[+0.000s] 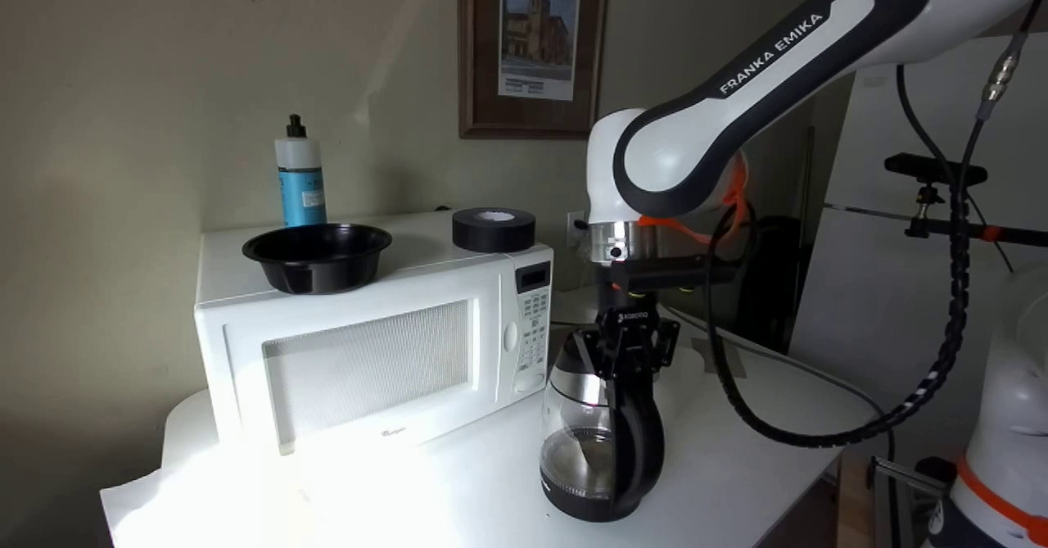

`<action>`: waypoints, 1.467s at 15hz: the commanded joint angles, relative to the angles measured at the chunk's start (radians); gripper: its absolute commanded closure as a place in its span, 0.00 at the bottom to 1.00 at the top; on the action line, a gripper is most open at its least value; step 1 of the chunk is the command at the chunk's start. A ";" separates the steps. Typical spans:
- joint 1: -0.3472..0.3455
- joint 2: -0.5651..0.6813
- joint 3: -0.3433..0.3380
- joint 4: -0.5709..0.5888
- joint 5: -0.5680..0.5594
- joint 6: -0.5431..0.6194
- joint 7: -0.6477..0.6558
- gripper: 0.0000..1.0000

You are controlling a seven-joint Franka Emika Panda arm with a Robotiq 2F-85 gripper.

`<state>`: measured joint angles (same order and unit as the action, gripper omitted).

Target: Move the kettle to the back left side of the table.

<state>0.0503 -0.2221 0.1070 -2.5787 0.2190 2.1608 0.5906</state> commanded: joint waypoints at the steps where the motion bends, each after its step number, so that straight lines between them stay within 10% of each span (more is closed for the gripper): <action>1: -0.002 0.020 0.019 -0.003 -0.012 0.037 0.046 0.79; 2: 0.002 0.029 0.024 -0.003 -0.011 0.043 0.056 0.31; 9: 0.015 0.073 0.049 0.002 -0.029 0.071 0.119 0.00; 14: 0.021 0.115 0.051 0.008 -0.032 0.064 0.156 0.00; 22: 0.027 0.133 0.045 0.012 -0.043 0.070 0.161 0.71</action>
<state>0.0657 -0.1011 0.1546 -2.5727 0.1952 2.2138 0.7282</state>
